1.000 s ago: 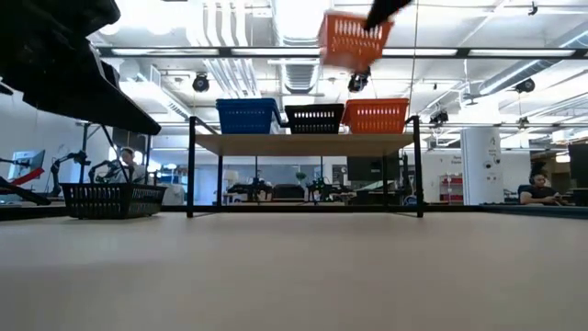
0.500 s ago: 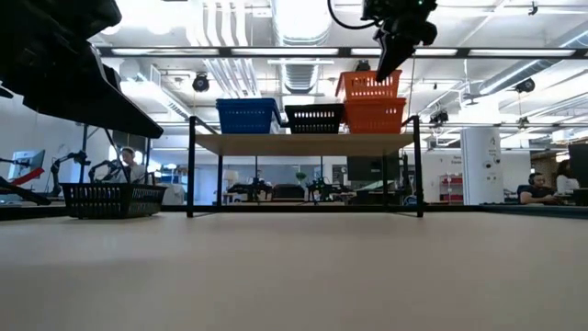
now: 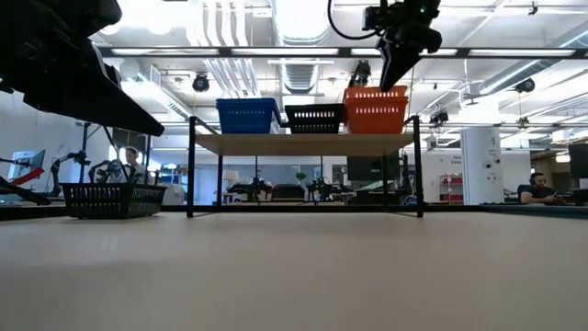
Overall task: Stack baskets on shelf by color
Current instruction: Stack the orange bin on top of the orange bin on the shelf, then stack the black bin on top of the black bin on the shelf
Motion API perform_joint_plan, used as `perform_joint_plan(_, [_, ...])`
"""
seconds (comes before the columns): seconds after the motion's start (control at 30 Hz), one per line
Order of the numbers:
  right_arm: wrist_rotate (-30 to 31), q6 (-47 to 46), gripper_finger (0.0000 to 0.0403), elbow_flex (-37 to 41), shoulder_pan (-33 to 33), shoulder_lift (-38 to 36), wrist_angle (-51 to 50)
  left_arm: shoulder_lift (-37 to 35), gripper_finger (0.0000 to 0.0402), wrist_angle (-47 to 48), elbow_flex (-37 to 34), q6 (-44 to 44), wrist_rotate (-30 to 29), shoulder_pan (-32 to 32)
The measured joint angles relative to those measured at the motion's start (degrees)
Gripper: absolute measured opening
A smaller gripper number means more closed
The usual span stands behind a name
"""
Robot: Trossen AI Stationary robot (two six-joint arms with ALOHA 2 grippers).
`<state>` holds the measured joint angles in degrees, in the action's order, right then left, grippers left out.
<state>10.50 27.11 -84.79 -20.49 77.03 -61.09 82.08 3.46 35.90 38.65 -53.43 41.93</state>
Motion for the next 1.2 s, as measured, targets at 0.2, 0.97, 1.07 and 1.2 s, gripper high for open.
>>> perform_joint_plan(0.2, [4.7,-1.1,0.0135,0.3,-0.3,-0.2,0.1,0.0,0.0125,0.0,0.0,0.0,0.0,0.0])
perform_joint_plan(0.97, [3.6,-7.0,0.0097,9.5,1.2,0.3,13.3,0.0,0.0125,-0.1,0.0,0.0,0.0,-0.2])
perform_joint_plan(1.07, [4.5,-7.1,0.0085,9.5,1.2,0.3,13.4,0.0,0.0125,-0.4,0.0,0.0,0.0,-0.2])
perform_joint_plan(1.2, [3.6,-7.6,0.0071,9.2,2.1,-0.1,13.0,0.0,0.0125,-1.5,0.0,-0.3,0.0,-0.2])
